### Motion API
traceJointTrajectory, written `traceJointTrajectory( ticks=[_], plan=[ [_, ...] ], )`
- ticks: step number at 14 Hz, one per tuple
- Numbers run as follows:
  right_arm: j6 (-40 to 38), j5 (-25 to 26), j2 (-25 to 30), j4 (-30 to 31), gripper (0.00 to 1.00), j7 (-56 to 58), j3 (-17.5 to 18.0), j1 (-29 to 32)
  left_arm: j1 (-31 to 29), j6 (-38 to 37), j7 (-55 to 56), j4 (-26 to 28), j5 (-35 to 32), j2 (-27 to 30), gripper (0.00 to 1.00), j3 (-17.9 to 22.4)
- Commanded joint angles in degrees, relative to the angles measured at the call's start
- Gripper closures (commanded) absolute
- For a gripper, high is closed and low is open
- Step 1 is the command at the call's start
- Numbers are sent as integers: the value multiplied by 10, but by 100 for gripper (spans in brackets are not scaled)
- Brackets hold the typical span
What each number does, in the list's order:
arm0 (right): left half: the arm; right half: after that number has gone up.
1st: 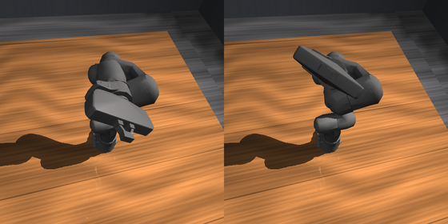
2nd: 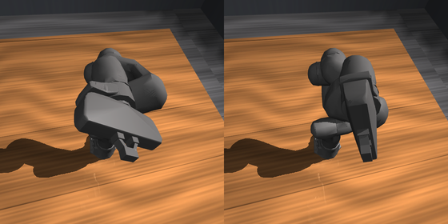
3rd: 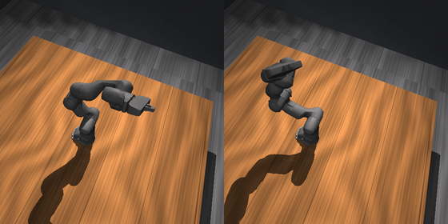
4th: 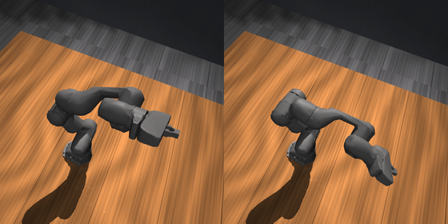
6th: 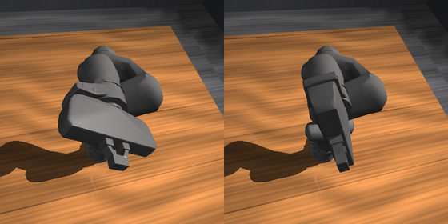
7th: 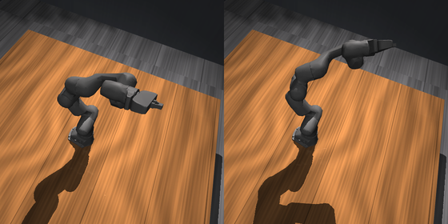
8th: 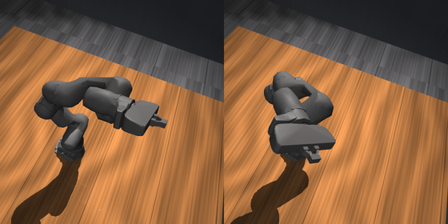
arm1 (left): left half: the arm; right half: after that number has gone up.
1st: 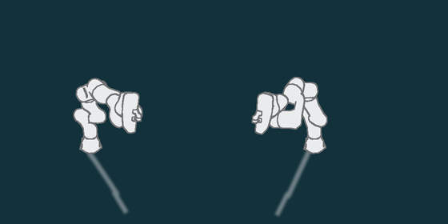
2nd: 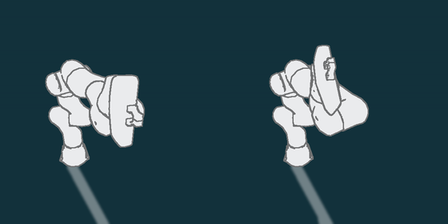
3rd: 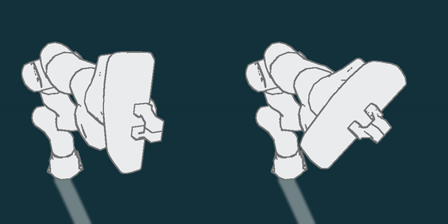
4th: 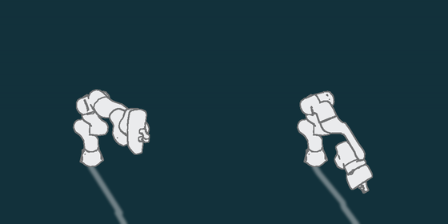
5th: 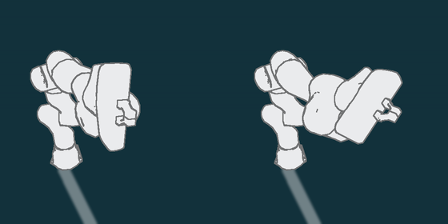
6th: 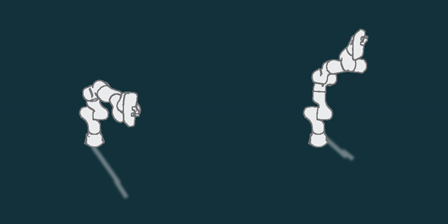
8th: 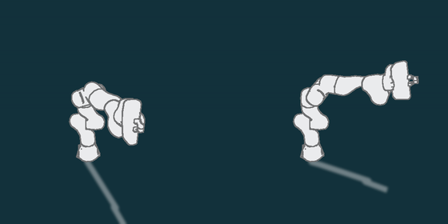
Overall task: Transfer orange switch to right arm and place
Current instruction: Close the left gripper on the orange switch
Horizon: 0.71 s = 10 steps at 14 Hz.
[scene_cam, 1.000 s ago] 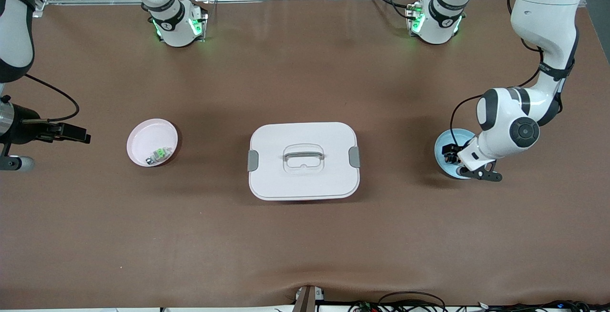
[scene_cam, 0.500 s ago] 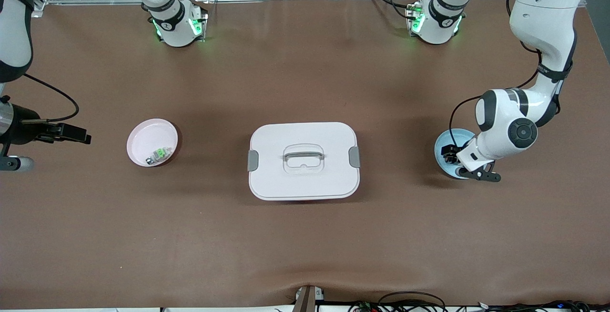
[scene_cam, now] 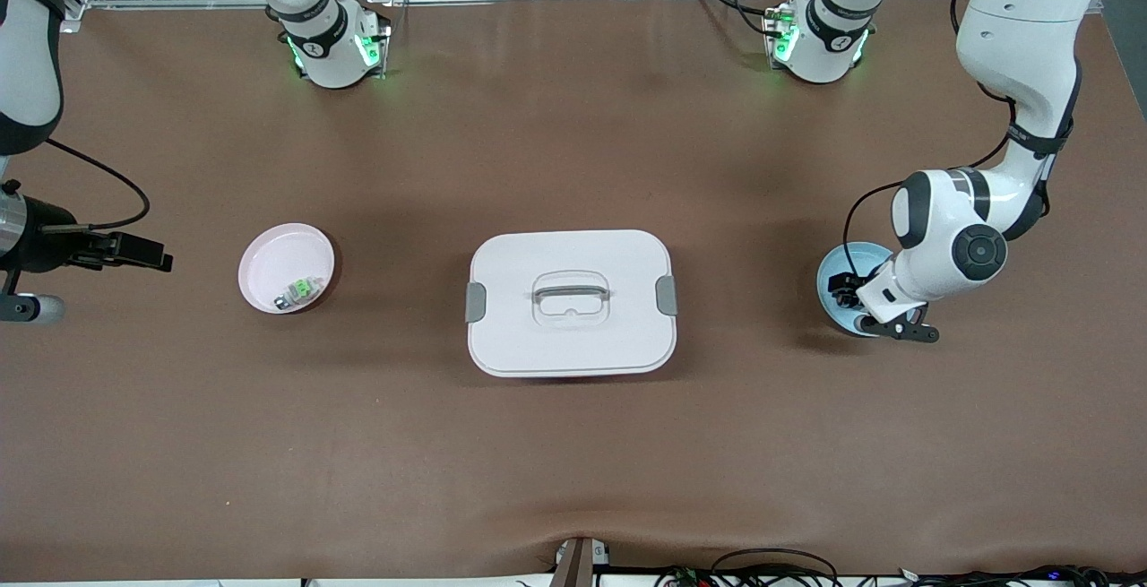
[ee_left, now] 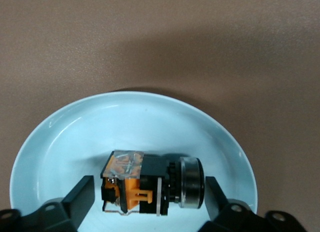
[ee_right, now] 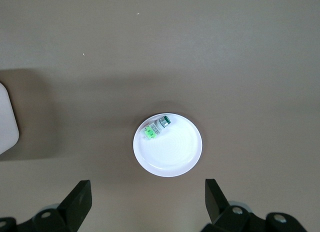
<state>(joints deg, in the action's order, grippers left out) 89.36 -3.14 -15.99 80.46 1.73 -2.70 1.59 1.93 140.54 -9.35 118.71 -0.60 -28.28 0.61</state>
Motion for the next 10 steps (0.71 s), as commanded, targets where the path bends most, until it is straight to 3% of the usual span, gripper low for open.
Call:
traceJointTrajectory(
  ticks=[1,2,3,5,10],
  plan=[
    [16,-5,3,5,0,-5,2,2,-5,9,2,5,-3,2,37,-4],
    [20,-5,3,5,0,-5,2,3,-5,9,3,5,-2,2,63,-4],
    [24,-5,3,5,0,-5,2,3,-5,9,5,5,-2,3,76,-4],
    [34,-5,3,5,0,-5,2,2,-5,9,6,5,-1,3,91,-4],
    [35,-5,3,5,0,-5,2,2,-4,-4,2,5,0,16,92,-3]
  ],
)
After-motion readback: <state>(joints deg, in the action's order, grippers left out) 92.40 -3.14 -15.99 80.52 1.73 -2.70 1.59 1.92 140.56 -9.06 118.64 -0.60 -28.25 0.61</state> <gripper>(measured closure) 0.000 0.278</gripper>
